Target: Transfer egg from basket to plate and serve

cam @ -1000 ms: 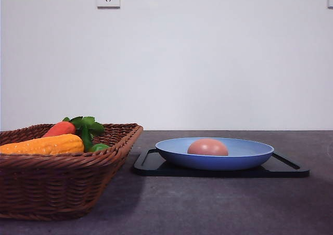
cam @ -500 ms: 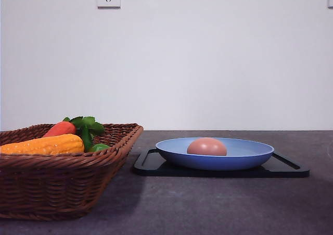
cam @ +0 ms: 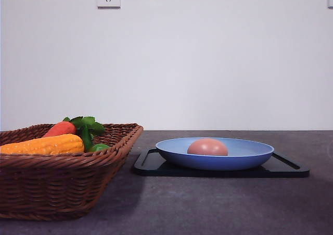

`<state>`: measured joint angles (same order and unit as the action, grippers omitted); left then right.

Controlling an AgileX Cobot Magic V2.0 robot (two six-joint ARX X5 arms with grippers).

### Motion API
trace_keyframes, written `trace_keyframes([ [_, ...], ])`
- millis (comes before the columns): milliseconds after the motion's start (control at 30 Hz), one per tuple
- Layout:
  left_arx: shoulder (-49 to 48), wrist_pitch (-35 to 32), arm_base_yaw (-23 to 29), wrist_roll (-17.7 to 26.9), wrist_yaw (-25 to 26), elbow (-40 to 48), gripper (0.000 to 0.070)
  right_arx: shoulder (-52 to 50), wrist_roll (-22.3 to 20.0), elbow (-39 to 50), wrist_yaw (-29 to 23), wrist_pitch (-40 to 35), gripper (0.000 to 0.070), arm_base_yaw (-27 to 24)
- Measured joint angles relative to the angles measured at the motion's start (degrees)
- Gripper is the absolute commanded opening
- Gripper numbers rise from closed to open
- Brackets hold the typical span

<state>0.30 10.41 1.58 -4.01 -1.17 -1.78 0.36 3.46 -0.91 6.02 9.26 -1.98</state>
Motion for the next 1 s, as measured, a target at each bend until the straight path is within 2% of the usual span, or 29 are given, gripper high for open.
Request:
trace_keyframes([
  [1000, 0.0, 0.0, 0.01, 0.0, 0.01, 0.02, 0.0, 0.0, 0.0, 0.0, 0.0, -0.01, 0.0, 0.0],
])
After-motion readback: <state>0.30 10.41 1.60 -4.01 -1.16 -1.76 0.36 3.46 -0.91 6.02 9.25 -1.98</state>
